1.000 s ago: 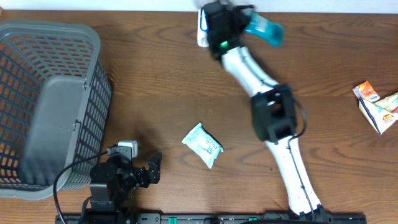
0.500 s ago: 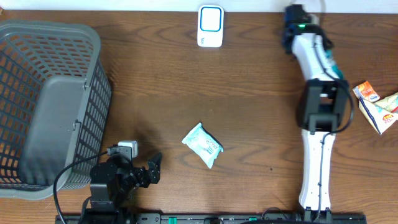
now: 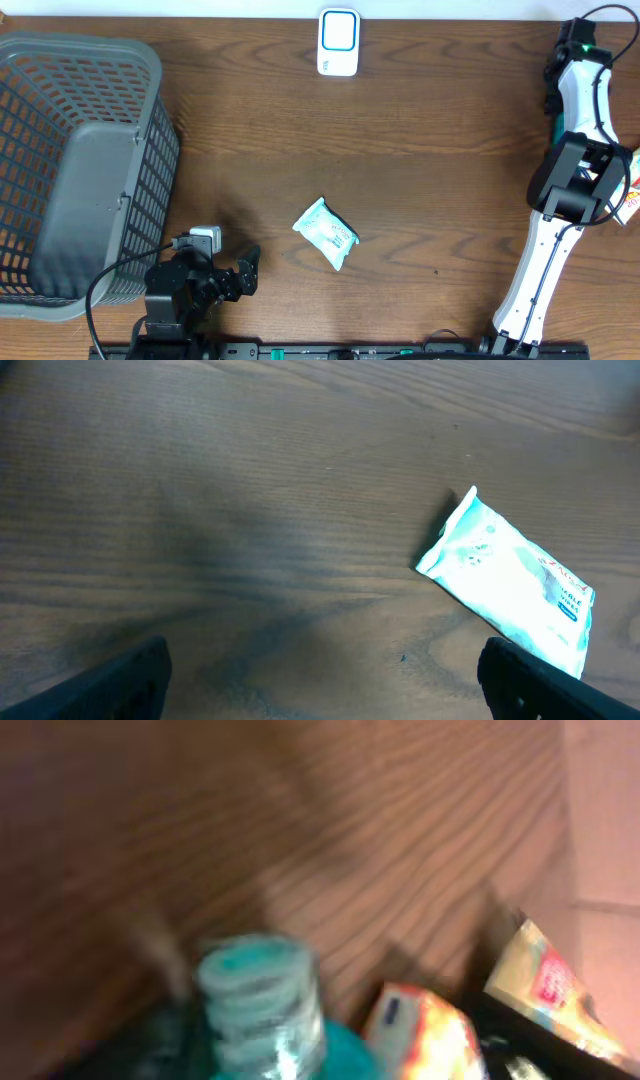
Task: Scan the item barcode
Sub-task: 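Carry the mouthwash to the right edge and lower it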
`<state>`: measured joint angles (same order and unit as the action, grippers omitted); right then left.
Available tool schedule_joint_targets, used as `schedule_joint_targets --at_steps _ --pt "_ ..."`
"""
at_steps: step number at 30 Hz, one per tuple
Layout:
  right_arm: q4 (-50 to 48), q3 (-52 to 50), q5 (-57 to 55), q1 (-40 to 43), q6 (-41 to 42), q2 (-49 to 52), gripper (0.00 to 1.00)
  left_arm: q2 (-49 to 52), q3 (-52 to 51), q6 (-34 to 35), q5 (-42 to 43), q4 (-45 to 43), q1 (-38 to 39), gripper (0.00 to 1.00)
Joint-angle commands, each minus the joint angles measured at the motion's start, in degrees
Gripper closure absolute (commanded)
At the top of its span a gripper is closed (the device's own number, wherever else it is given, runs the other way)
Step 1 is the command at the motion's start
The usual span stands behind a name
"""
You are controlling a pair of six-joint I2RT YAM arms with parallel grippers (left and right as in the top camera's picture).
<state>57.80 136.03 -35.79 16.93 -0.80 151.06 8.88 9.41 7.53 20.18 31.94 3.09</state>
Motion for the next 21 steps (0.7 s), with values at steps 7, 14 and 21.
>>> schedule_joint_targets --at_steps 7,14,21 --pt "0.2 1.1 18.6 -3.3 2.5 -12.5 0.01 -0.1 -0.6 0.3 -0.3 0.6 -0.2 0.02" --pt "7.5 1.1 45.6 -9.1 2.5 -26.3 0.01 -0.1 -0.6 0.3 -0.3 0.6 -0.2 0.02" --pt "22.3 1.1 66.6 -18.6 2.1 -32.4 0.01 -0.1 -0.6 0.3 -0.3 0.6 -0.2 0.02"
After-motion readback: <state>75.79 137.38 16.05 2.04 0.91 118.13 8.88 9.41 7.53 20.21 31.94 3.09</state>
